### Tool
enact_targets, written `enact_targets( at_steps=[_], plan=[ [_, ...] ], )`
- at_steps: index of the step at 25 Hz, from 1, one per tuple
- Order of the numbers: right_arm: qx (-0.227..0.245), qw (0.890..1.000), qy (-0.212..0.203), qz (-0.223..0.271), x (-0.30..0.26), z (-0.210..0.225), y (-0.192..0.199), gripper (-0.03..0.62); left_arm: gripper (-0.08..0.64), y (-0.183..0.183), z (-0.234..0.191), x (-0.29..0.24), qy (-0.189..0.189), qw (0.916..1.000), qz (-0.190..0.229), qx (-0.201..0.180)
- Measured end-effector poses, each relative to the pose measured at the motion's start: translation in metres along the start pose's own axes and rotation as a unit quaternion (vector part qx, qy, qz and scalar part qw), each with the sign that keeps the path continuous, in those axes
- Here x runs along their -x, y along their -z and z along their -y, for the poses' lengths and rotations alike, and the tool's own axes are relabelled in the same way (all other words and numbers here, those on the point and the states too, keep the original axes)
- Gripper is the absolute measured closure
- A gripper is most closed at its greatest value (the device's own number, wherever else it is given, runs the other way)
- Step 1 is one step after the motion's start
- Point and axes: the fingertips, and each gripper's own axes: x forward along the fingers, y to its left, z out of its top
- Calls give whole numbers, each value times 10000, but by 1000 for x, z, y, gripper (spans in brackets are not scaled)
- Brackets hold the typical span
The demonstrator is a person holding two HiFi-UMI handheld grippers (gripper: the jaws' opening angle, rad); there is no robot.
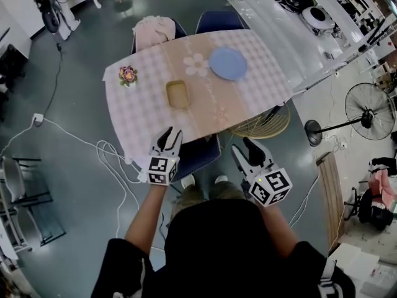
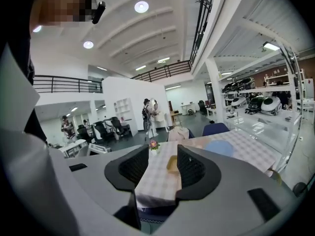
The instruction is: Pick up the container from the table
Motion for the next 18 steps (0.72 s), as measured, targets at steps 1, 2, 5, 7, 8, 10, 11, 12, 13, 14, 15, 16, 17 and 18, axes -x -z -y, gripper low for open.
enact_targets(
  at_steps=[1,2,5,7,8,10,11,12,13,14,15,16,17,18],
  plan=[
    [1,10000,-47,-24,-6,-2,-2,442,443,6,-11,-11,-25,9999,-118,-4],
    [-9,10000,-79,-24,-12,-3,-4,440,443,12,-20,-22,-34,9997,-243,-30],
    [-26,9999,-133,-26,-29,5,-10,440,443,33,-44,-59,-62,9978,-644,-161],
    [-57,9998,-181,-47,-40,14,-11,440,442,47,-54,-82,-94,9953,-924,-261],
    [-60,9997,-211,-42,-46,19,-13,442,442,53,-58,-93,-101,9938,-1054,-331],
    [-35,9996,-288,-17,-60,28,-19,440,442,66,-64,-116,-64,9901,-1308,-513],
    [-26,9995,-326,-20,-67,33,-21,440,442,74,-66,-127,-25,9874,-1453,-622],
    [-30,9993,-360,-41,-74,37,-23,440,442,82,-68,-137,14,9841,-1617,-736],
    [-47,9992,-391,-71,-81,41,-24,440,442,92,-71,-146,43,9802,-1791,-850],
    [-70,9990,-422,-96,-88,45,-25,440,442,101,-75,-154,66,9757,-1966,-968],
    [-89,9988,-456,-124,-94,50,-26,440,442,110,-79,-162,93,9706,-2143,-1093],
    [-94,9986,-488,-169,-100,54,-26,440,442,120,-83,-170,132,9651,-2319,-1207],
    [-88,9983,-518,-232,-107,59,-25,440,442,129,-88,-179,174,9597,-2488,-1298],
    [-83,9980,-545,-299,-113,64,-23,440,442,138,-92,-187,211,9545,-2644,-1366]
  ],
)
